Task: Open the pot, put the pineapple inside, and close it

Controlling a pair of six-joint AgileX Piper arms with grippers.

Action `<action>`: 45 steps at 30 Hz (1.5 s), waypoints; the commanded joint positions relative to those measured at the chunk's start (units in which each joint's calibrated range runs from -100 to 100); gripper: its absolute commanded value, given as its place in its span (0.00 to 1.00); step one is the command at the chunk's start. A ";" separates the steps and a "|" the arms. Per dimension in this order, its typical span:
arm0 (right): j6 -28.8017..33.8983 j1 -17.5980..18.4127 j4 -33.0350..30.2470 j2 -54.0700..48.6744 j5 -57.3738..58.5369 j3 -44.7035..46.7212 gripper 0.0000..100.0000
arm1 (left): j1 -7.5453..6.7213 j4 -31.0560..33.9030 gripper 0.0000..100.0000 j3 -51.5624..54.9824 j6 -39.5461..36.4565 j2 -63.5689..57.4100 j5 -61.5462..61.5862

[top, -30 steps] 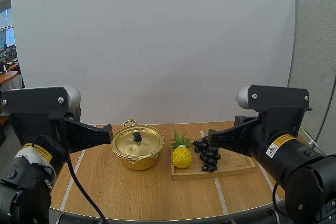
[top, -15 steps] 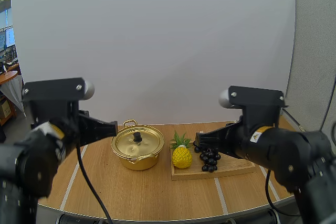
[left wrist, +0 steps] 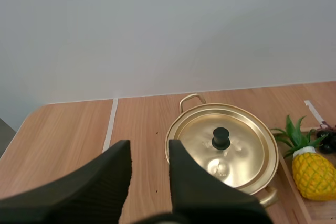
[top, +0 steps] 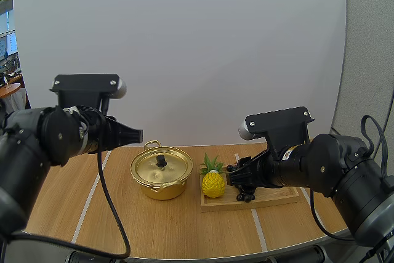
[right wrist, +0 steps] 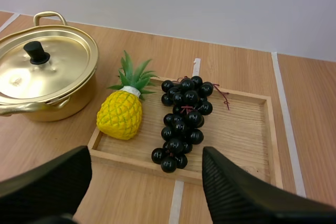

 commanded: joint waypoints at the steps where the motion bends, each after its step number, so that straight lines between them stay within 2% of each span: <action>1: -2.93 0.04 -0.72 0.24 -1.11 -0.45 1.00 | 0.07 0.01 0.83 -0.61 6.27 5.98 2.77; 2: -2.93 0.04 -0.72 0.24 -1.11 -0.45 1.00 | 0.07 -0.12 0.94 -0.61 7.32 7.07 3.23; 3: -2.93 0.04 -0.72 0.24 -1.54 -0.45 1.00 | 0.07 -0.33 1.00 -0.61 8.77 8.46 3.40; 9: -2.93 0.04 -0.72 0.24 -4.50 -0.45 1.00 | 0.07 -4.99 1.00 -0.61 16.96 15.82 0.64; 15: -2.93 0.04 -0.72 0.24 -6.16 -0.45 1.00 | -0.18 -19.58 1.00 -0.71 36.53 24.40 0.36; 18: -2.93 0.04 -0.62 0.24 -6.97 -0.45 1.00 | -0.18 -24.80 1.00 -1.56 42.39 27.43 0.02; 21: -2.93 0.04 -0.62 0.24 -7.13 -0.45 1.00 | -0.18 -25.75 1.00 -3.83 43.95 29.89 -0.18; 29: -2.93 0.04 0.27 0.24 -7.14 -0.45 1.00 | -0.18 -25.61 1.00 -14.62 44.18 39.03 14.64; 43: -2.93 0.04 2.70 0.24 -7.14 -0.45 1.00 | -0.20 -25.70 1.00 -24.27 48.24 52.27 17.23; 45: -2.93 0.04 2.70 0.24 -7.14 -0.45 1.00 | -0.60 -25.59 1.00 -24.74 48.46 53.99 17.02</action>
